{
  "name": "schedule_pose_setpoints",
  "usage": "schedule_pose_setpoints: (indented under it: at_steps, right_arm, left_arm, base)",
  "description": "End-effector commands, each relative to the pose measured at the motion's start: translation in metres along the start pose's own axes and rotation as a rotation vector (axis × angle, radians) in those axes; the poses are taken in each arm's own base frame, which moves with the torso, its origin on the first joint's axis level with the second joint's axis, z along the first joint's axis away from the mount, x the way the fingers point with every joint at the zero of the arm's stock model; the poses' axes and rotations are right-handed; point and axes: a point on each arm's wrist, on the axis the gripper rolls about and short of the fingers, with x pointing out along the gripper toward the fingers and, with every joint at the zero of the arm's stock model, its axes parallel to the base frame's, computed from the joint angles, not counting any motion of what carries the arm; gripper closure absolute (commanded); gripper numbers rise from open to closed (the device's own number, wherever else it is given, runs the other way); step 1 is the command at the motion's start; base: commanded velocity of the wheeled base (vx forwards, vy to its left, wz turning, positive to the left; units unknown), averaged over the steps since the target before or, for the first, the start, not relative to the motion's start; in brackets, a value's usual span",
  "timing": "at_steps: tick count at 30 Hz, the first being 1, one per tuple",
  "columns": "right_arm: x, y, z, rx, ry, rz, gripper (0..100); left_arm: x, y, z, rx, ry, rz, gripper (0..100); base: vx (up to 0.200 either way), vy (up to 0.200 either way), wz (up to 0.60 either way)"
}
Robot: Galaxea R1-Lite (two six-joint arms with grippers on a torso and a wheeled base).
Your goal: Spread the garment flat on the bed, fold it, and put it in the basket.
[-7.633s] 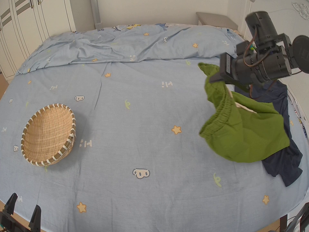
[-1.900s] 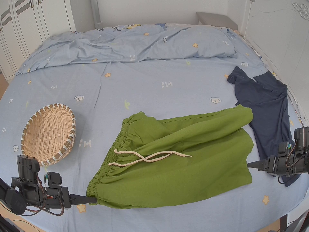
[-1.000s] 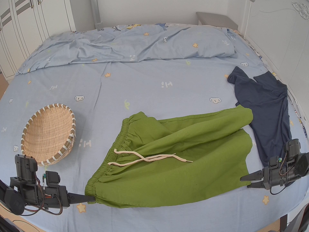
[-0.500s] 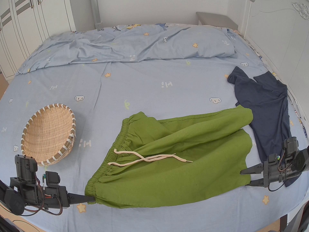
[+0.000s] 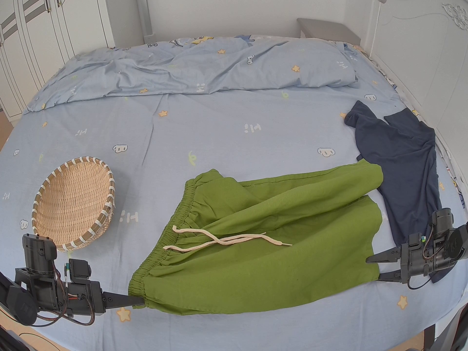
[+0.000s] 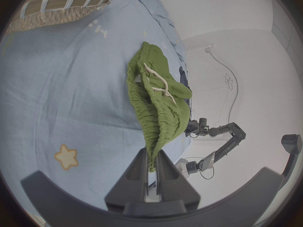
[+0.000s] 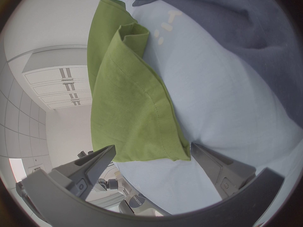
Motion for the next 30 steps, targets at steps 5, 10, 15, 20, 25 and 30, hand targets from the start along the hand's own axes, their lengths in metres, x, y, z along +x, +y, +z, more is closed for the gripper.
schedule_pose_setpoints:
  at_steps: [5, 10, 15, 20, 25, 30]
  right_arm:
    - [0.0006, -0.0001, 0.0021, -0.007, -0.003, 0.004, 0]
    - [0.0008, 0.0001, 0.0018, -0.006, -0.001, 0.006, 0]
    - [0.0018, 0.0007, 0.0025, -0.004, 0.003, 0.007, 100]
    - [0.0019, 0.001, 0.0016, -0.002, 0.005, 0.007, 100]
    - [0.0012, 0.0002, 0.0, 0.0, 0.006, 0.004, 100]
    - [0.0003, 0.0013, -0.0048, 0.008, 0.014, 0.0, 100]
  left_arm:
    - [0.0001, 0.0003, 0.0003, -0.001, 0.0, 0.0, 100]
    - [0.0001, 0.0003, 0.0003, -0.001, 0.0, 0.0, 100]
    - [-0.0001, 0.0004, 0.0004, -0.002, -0.002, 0.001, 100]
    - [-0.0001, 0.0008, 0.0004, -0.004, -0.002, 0.002, 100]
    - [-0.001, 0.0015, 0.0009, -0.007, -0.008, 0.005, 100]
    - [-0.0044, 0.0039, 0.0006, -0.025, -0.022, 0.016, 100]
  base:
    - [0.0, 0.0, 0.0]
    - [0.0, 0.0, 0.0]
    - [0.0, 0.0, 0.0]
    - [0.0, 0.0, 0.0]
    - [0.0, 0.0, 0.0]
    - [0.0, 0.0, 0.0]
